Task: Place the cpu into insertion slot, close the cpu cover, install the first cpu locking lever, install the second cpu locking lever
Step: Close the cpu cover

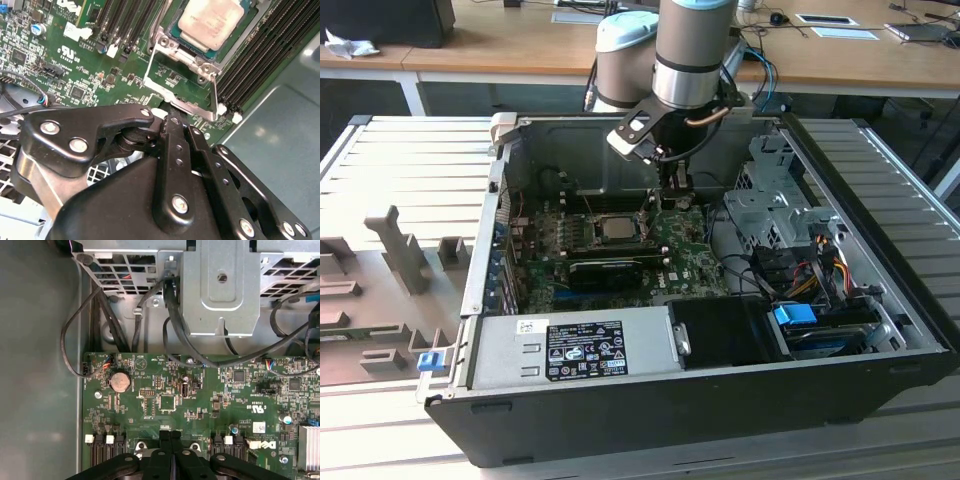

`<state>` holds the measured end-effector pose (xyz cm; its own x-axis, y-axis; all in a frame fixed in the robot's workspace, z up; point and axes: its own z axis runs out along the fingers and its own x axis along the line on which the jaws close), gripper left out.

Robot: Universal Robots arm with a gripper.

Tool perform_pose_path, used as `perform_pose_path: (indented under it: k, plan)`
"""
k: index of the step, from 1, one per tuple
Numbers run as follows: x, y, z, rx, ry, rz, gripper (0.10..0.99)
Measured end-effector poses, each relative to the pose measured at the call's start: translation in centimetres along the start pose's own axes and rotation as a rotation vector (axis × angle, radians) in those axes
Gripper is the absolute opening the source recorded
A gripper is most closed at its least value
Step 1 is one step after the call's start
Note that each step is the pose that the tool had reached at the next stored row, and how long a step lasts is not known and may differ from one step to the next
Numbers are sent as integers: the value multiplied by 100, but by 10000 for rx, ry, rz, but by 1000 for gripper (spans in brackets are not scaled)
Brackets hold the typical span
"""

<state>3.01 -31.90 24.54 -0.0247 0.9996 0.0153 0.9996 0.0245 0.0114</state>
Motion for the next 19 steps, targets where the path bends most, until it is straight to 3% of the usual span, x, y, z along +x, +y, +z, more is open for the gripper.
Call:
perform_pose_path:
  k: [2,5,7,12,19]
  plan:
    - [2,-45,-1,0,0,-1,106]
    - [4,-178,0,3,2,2,106]
    - [10,-285,54,4,-11,1,106]
    - [10,-349,166,5,-12,-44,106]
    - [23,-569,212,19,-11,-159,106]
